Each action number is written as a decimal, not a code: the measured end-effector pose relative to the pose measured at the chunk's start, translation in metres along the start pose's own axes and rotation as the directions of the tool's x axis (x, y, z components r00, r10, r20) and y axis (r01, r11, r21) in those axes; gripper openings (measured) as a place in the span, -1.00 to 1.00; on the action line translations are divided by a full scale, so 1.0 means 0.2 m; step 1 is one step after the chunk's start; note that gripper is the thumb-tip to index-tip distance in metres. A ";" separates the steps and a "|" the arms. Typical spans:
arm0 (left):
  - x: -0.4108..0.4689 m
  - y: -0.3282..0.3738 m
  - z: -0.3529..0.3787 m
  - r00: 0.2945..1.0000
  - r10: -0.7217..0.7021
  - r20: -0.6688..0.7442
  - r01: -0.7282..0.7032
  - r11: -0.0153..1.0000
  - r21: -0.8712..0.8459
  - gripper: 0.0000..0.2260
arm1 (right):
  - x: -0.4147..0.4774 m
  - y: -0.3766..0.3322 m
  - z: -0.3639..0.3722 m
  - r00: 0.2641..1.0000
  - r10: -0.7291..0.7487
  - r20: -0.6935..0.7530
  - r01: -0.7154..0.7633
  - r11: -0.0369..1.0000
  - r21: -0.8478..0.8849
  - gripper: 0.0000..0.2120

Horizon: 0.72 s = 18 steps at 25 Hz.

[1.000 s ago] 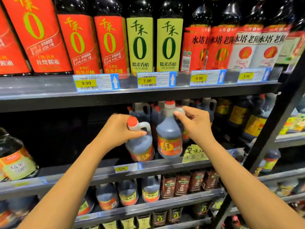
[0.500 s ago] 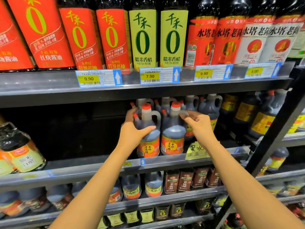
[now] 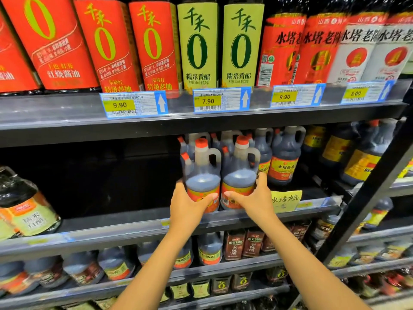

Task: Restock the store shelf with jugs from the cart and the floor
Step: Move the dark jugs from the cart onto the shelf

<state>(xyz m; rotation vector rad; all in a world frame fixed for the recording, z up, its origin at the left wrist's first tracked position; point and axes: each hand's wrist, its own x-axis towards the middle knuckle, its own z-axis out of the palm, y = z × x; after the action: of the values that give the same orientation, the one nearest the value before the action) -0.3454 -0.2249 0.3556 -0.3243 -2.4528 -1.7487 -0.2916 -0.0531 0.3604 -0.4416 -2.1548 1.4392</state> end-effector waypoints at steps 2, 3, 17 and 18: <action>-0.01 0.01 0.01 1.000 0.000 -0.030 -0.001 1.000 -0.005 -0.45 | 0.03 0.04 -0.04 0.995 0.036 0.093 -0.035 0.999 -0.020 -0.31; -0.01 0.00 0.01 0.999 0.002 -0.035 -0.002 1.000 -0.005 -0.45 | 0.05 0.04 -0.06 0.989 0.060 0.135 -0.055 0.997 -0.047 -0.31; 0.02 -0.04 -0.09 0.986 0.020 0.168 -0.023 1.000 0.017 -0.35 | 0.01 0.02 -0.06 0.980 0.100 0.169 -0.087 0.993 -0.082 -0.33; 0.03 -0.05 -0.10 0.980 0.029 0.195 -0.035 0.999 0.023 -0.33 | -0.02 0.03 -0.04 0.987 0.083 0.136 -0.072 0.993 -0.090 -0.32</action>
<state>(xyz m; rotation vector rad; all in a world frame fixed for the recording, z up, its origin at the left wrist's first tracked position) -0.3543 -0.2467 0.3538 -0.5536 -2.5832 -1.7460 -0.2842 -0.0477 0.3563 -0.4732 -2.3404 1.4631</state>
